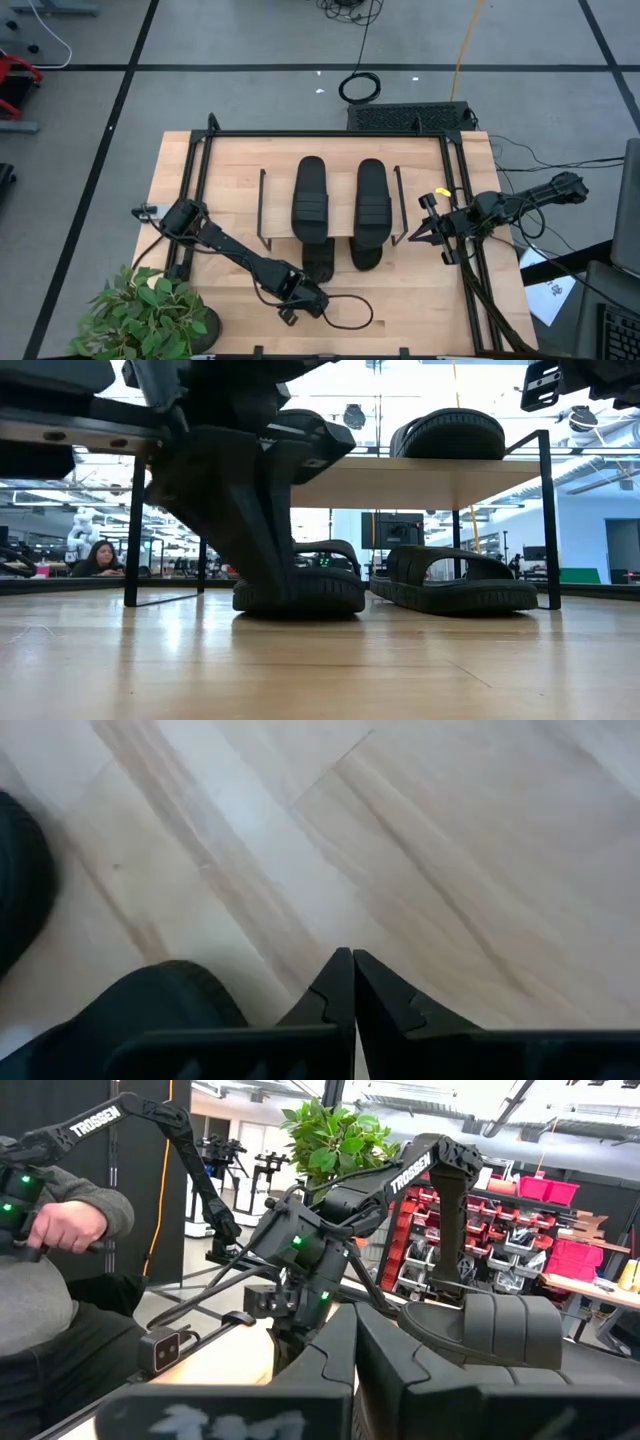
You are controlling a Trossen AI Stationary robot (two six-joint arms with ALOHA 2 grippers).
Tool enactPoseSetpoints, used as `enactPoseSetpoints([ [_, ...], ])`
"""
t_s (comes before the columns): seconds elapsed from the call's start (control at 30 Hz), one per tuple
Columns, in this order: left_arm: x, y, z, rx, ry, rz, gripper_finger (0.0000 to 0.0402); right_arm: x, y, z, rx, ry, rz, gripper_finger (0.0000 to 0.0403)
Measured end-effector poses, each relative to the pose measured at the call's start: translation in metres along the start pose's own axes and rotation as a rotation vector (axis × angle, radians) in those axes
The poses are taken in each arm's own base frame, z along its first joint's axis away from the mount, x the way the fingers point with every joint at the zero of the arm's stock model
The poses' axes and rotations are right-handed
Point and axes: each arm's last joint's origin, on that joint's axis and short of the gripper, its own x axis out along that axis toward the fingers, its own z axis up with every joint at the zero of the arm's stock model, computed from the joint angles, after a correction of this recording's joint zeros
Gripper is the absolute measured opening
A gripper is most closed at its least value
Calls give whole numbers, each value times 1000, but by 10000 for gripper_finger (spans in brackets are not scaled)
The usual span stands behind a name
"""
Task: Pick and place slides into the shelf
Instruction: Put the black slide under the shelf
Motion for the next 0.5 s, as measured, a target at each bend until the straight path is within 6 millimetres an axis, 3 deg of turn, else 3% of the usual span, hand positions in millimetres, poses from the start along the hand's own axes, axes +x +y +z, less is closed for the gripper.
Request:
enactPoseSetpoints([
  [0.17, 0, 9, -3, -12, 41, 106, 0, 0, 0, 0, 0, 0, 0, 0],
  [0.5, 1, 25, -8, -53, 55, 151, 0, 0, 0, 0, 0, 0, 0, 0],
])
